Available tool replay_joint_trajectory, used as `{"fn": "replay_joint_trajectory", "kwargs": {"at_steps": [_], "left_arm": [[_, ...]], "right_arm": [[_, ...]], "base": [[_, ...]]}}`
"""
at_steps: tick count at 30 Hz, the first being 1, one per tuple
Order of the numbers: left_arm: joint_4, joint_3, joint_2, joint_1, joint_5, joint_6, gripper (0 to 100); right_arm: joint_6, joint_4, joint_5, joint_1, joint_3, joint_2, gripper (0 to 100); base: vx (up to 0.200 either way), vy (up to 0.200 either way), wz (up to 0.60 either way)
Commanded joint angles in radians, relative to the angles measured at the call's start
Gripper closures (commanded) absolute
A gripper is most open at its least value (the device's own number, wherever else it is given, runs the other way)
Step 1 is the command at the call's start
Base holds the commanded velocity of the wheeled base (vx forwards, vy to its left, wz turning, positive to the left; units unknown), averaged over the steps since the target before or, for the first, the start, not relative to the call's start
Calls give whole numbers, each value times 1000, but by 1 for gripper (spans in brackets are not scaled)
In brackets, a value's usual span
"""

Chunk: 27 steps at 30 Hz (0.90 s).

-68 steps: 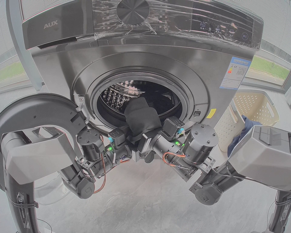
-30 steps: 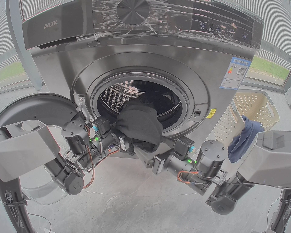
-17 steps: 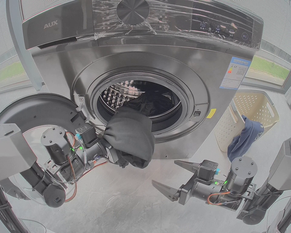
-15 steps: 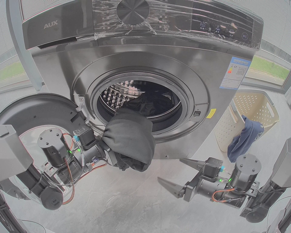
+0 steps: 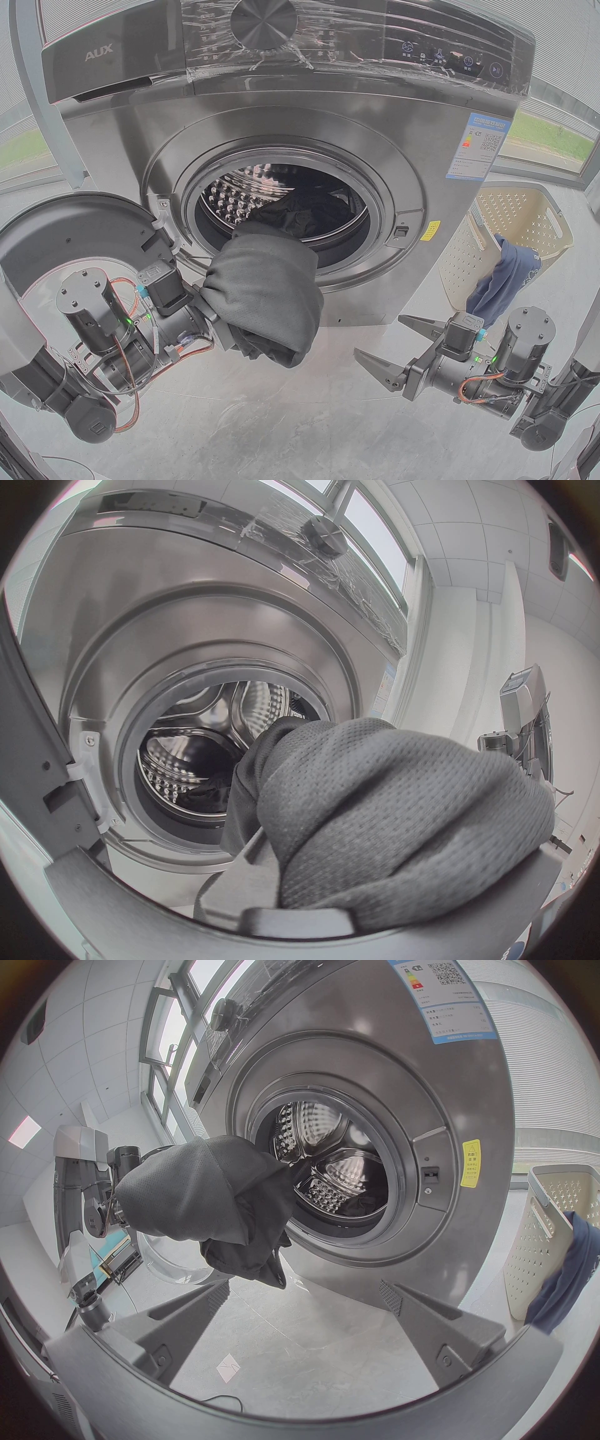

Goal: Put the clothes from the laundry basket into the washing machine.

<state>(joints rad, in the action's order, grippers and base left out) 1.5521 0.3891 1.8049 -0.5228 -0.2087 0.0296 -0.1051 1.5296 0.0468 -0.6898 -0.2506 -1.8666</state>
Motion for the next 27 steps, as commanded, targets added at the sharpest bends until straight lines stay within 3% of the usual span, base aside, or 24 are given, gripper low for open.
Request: {"fn": "replay_joint_trajectory", "kwargs": {"at_steps": [1, 16, 22, 27], "left_arm": [[0, -4, 4, 0, 2, 0, 100], [2, -6, 24, -5, 9, -7, 100], [2, -6, 22, -6, 9, -17, 100], [2, -7, 25, -8, 9, -17, 100]], "right_arm": [[-1, 0, 1, 1, 1, -6, 0], [-2, 0, 4, -2, -1, -31, 0], [-4, 0, 4, -7, -1, -32, 0], [-4, 0, 4, -8, -1, -32, 0]], "base": [[0, 0, 0], [0, 0, 0], [0, -200, 0], [0, 0, 0]]}}
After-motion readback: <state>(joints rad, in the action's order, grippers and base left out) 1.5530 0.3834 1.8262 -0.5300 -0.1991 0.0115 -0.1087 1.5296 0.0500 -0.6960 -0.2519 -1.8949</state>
